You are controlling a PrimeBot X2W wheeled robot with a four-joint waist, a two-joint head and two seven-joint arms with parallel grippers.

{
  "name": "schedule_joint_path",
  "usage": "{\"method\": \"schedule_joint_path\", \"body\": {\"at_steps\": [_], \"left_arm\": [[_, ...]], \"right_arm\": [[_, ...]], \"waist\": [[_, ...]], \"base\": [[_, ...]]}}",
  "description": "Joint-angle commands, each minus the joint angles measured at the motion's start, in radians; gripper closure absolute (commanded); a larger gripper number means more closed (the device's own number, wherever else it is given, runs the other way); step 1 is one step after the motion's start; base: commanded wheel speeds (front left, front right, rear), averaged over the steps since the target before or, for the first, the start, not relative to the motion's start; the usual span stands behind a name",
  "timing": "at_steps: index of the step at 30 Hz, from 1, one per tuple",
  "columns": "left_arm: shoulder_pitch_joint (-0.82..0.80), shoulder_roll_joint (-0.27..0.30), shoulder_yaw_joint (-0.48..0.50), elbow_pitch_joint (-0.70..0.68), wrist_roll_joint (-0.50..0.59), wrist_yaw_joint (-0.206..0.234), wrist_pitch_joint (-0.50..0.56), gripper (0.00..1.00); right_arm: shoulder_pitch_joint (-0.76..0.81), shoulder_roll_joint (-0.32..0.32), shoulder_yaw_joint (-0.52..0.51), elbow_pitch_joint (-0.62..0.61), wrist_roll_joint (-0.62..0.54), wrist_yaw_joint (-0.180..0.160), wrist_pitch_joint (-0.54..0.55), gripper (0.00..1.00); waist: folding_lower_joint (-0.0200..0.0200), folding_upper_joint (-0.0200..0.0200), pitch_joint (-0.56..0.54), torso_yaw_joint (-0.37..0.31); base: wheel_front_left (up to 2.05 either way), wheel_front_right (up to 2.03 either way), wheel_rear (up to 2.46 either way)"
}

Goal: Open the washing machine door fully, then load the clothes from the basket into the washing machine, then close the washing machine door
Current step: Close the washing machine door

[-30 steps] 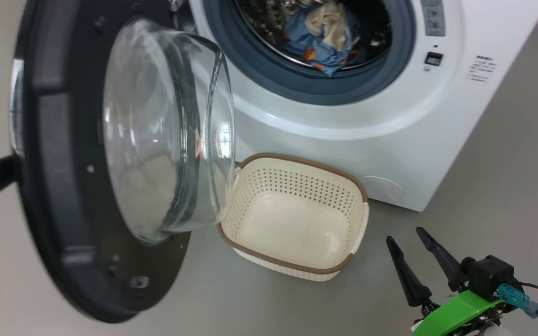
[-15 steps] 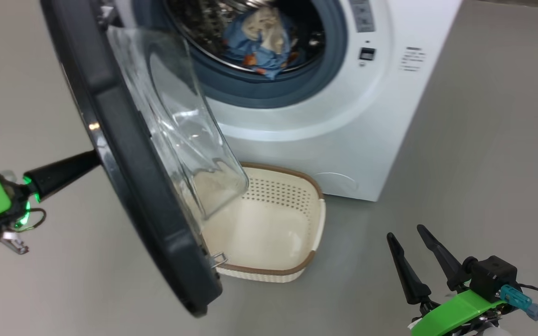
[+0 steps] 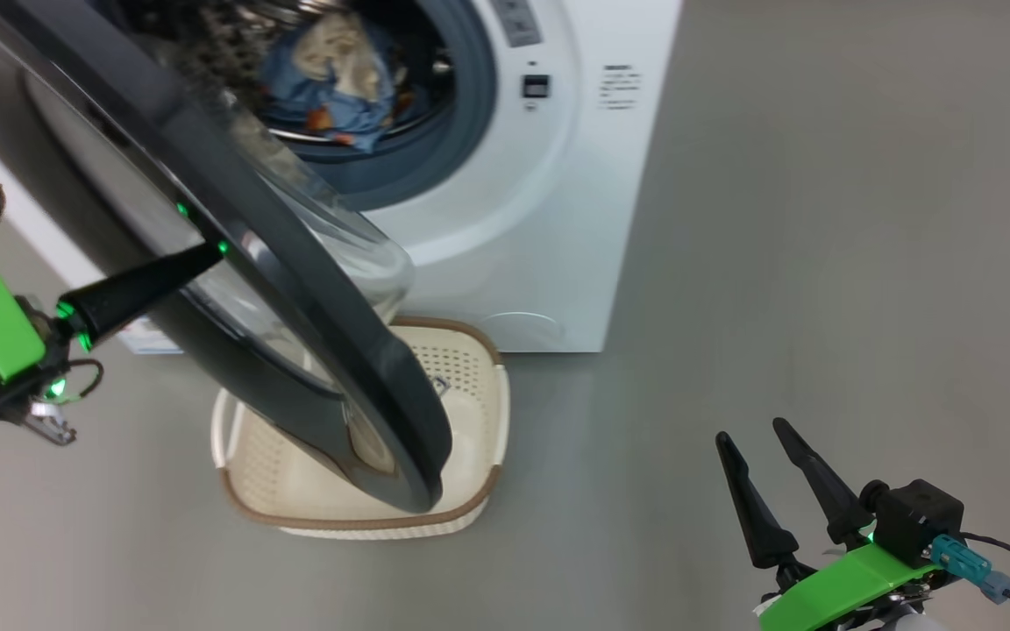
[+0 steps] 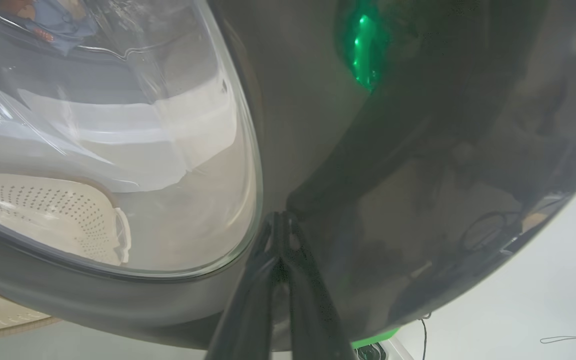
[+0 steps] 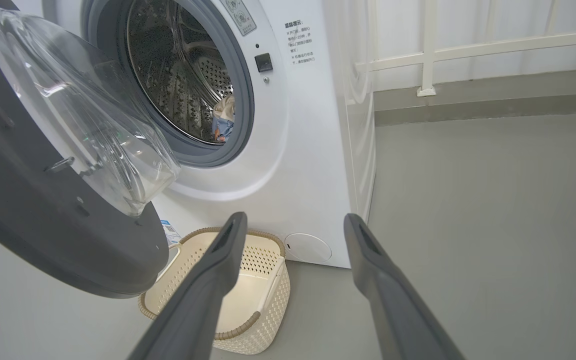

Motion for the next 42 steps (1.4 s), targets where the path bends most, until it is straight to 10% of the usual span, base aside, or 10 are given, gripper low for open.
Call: {"method": "schedule_joint_path", "body": {"at_steps": [1, 28, 32, 34, 42], "left_arm": [[-0.066, 0.04, 0.043, -0.014, 0.005, -0.004, -0.014, 1.0], [0.158, 0.099, 0.068, -0.034, 0.053, -0.004, -0.207, 1.0], [0.251, 0.102, 0.07, -0.057, 0.063, -0.004, -0.277, 0.57], [0.298, 0.105, 0.072, -0.056, 0.073, -0.004, -0.317, 0.02], [0.449, 0.11, 0.06, -0.057, 0.132, -0.004, -0.522, 0.0]], "right_arm": [[-0.013, 0.006, 0.017, -0.029, -0.011, 0.002, -0.012, 0.0], [0.023, 0.0, 0.007, -0.025, -0.005, 0.002, -0.012, 0.0], [0.029, -0.004, 0.01, -0.024, -0.002, 0.002, -0.012, 0.0], [0.032, -0.007, 0.01, -0.024, 0.0, 0.002, -0.012, 0.0], [0.048, -0.015, -0.006, -0.03, 0.0, 0.002, -0.012, 0.0]], "waist": [[0.0, 0.0, 0.02, -0.064], [0.0, 0.0, -0.041, -0.038], [0.0, 0.0, -0.053, -0.037], [0.0, 0.0, -0.056, -0.04], [0.0, 0.0, -0.063, -0.06]], "base": [[0.0, 0.0, 0.0], [0.0, 0.0, 0.0], [0.0, 0.0, 0.0], [0.0, 0.0, 0.0], [0.0, 0.0, 0.0]]}}
